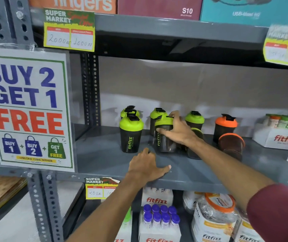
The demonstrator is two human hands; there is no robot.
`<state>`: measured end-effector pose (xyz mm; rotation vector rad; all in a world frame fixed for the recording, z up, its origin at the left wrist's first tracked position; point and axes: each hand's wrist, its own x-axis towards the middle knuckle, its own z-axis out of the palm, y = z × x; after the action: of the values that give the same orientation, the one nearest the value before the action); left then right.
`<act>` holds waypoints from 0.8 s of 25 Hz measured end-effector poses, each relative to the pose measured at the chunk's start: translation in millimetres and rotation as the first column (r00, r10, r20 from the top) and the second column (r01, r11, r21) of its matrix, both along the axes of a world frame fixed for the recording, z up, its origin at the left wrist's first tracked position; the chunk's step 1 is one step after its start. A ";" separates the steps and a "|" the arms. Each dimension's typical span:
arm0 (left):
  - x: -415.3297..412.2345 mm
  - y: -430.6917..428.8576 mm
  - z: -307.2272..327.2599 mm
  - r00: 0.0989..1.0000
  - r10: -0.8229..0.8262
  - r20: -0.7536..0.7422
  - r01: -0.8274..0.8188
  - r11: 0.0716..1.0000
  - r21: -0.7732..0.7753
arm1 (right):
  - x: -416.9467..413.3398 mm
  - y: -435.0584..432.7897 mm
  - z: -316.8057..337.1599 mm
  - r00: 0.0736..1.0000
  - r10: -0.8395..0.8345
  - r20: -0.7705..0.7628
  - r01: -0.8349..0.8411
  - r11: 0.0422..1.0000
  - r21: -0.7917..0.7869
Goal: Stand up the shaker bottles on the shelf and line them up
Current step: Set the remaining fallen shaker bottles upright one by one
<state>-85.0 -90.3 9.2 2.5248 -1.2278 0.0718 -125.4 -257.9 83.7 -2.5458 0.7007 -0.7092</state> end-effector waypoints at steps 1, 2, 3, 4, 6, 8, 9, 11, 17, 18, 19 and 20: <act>0.7 -5.3 0.4 1.000 0.005 -0.017 -0.005 1.000 0.001 | -2.9 -1.3 -2.8 0.998 0.035 0.059 -0.036 0.999 0.017; 0.4 -9.2 -0.9 1.000 0.013 -0.013 -0.013 1.000 -0.005 | -5.8 -2.2 -7.0 0.991 0.070 0.111 -0.073 0.997 0.029; -0.5 -12.0 -3.8 1.000 0.023 0.006 -0.023 1.000 -0.013 | -8.7 -3.1 -11.7 0.982 0.102 0.157 -0.108 0.994 0.031; -1.1 -13.9 -6.9 0.999 0.031 0.028 -0.030 0.999 -0.022 | -11.4 -3.9 -16.6 0.972 0.133 0.195 -0.139 0.990 0.021; 0.8 -14.6 -11.0 0.998 0.031 0.057 -0.029 0.999 -0.038 | -14.8 -3.9 -26.0 0.956 0.182 0.231 -0.184 0.983 -0.012; 3.4 -14.8 -12.8 0.998 0.019 0.055 -0.017 0.999 -0.044 | -16.8 -1.9 -32.1 0.953 0.205 0.223 -0.206 0.978 -0.020; 4.1 -14.7 -13.6 0.999 0.018 0.051 -0.015 0.999 -0.050 | -17.3 -0.6 -33.2 0.949 0.206 0.238 -0.205 0.978 -0.028; 3.8 -14.4 -14.8 0.998 0.022 0.054 -0.019 0.997 -0.069 | -18.1 4.0 -28.1 0.934 0.144 0.327 -0.130 0.989 -0.066; 4.3 -16.2 -16.2 0.998 0.026 0.050 -0.021 0.995 -0.095 | -6.2 2.5 34.1 0.988 -0.127 0.092 0.147 0.957 -0.251; 5.1 -16.2 -16.5 0.999 0.024 0.043 -0.020 0.996 -0.093 | -4.1 0.5 41.3 0.994 -0.108 -0.004 0.105 0.968 -0.229; 5.8 -16.0 -16.7 0.999 0.024 0.038 -0.020 0.996 -0.090 | -2.1 -0.9 45.0 0.995 -0.073 -0.067 0.060 0.982 -0.182; 6.1 -16.0 -16.8 0.999 0.025 0.035 -0.022 0.996 -0.089 | -1.2 -1.1 46.3 0.995 -0.038 -0.093 0.025 0.990 -0.137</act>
<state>-79.0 -106.3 -7.6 2.4714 -1.1817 0.1743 -126.6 -259.0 130.0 -2.7139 0.7487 -0.6697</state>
